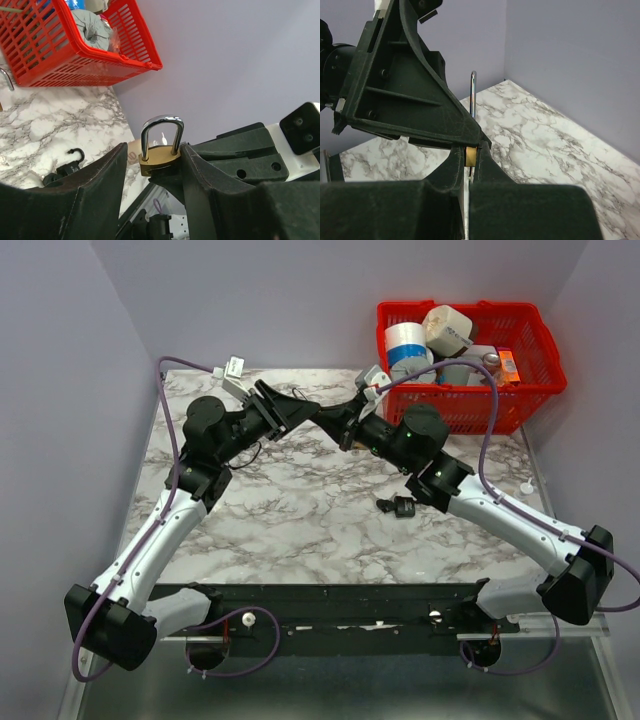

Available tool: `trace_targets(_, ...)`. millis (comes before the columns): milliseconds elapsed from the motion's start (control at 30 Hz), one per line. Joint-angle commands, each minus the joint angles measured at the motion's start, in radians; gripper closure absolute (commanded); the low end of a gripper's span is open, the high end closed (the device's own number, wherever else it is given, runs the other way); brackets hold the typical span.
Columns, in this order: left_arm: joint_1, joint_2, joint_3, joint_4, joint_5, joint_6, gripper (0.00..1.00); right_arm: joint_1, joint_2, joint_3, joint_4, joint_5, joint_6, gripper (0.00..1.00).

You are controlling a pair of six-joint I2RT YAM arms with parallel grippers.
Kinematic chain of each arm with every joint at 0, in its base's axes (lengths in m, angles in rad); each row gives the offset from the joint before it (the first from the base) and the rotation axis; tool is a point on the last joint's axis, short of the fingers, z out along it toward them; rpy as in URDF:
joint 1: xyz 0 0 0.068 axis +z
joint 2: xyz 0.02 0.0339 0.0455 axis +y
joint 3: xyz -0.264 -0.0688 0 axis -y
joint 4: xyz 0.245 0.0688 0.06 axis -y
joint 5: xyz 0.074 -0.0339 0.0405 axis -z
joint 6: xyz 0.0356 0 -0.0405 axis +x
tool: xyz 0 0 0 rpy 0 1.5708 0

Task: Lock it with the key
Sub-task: Lock the lock.

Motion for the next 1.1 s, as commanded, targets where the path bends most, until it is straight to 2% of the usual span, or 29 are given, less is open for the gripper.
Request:
trace_targets(0,-0.010,-0.004,0.001,-0.017,-0.010,0.006,0.45,0.011,0.013,0.047,0.074,0.023,-0.001,0.99)
trace_targets(67,-0.013,-0.005,-0.001,-0.017,-0.002,0.006,0.46,0.011,0.012,0.044,0.070,0.024,-0.001,0.99)
trace_targets(100,-0.013,-0.007,-0.001,-0.019,-0.001,0.009,0.53,0.011,0.010,0.043,0.071,0.021,-0.001,0.99)
trace_targets(167,-0.013,-0.007,0.001,-0.023,-0.002,0.016,0.62,0.011,0.010,0.038,0.065,0.018,-0.001,0.99)
trace_targets(200,-0.013,-0.010,0.001,-0.025,-0.001,0.018,0.74,0.011,0.008,0.038,0.059,0.013,-0.001,0.99)
trace_targets(233,-0.011,-0.011,0.002,-0.026,-0.002,0.026,0.80,0.013,0.007,0.035,0.054,0.010,-0.001,0.98)
trace_targets(267,-0.007,-0.010,0.005,-0.028,-0.006,0.027,0.87,0.013,0.005,0.038,0.048,0.004,-0.001,0.88)
trace_targets(300,-0.002,-0.011,0.009,-0.043,-0.010,0.030,1.00,0.011,0.002,0.035,0.030,-0.003,0.001,0.77)
trace_targets(333,0.003,-0.011,0.012,-0.055,-0.015,0.035,1.00,0.013,-0.013,0.030,0.025,-0.005,0.004,0.57)
trace_targets(433,0.030,-0.015,0.021,-0.078,-0.004,0.035,1.00,0.013,-0.041,0.018,-0.044,-0.025,-0.001,0.39)
trace_targets(500,0.053,-0.018,0.030,-0.100,-0.001,0.047,1.00,0.010,-0.080,0.009,-0.116,-0.028,-0.045,0.40)
trace_targets(533,0.061,-0.021,0.030,-0.100,0.005,0.049,1.00,0.007,-0.096,0.004,-0.137,-0.039,-0.051,0.47)
trace_targets(667,0.073,-0.028,0.022,-0.117,0.020,0.061,1.00,-0.020,-0.154,0.000,-0.235,-0.111,-0.056,0.60)
trace_targets(800,0.075,-0.033,0.004,-0.086,0.044,0.035,1.00,-0.023,-0.157,0.007,-0.317,-0.187,-0.065,0.62)
trace_targets(1067,0.072,-0.035,0.015,-0.103,0.054,0.049,1.00,-0.023,-0.012,0.144,-0.430,-0.246,-0.073,0.67)
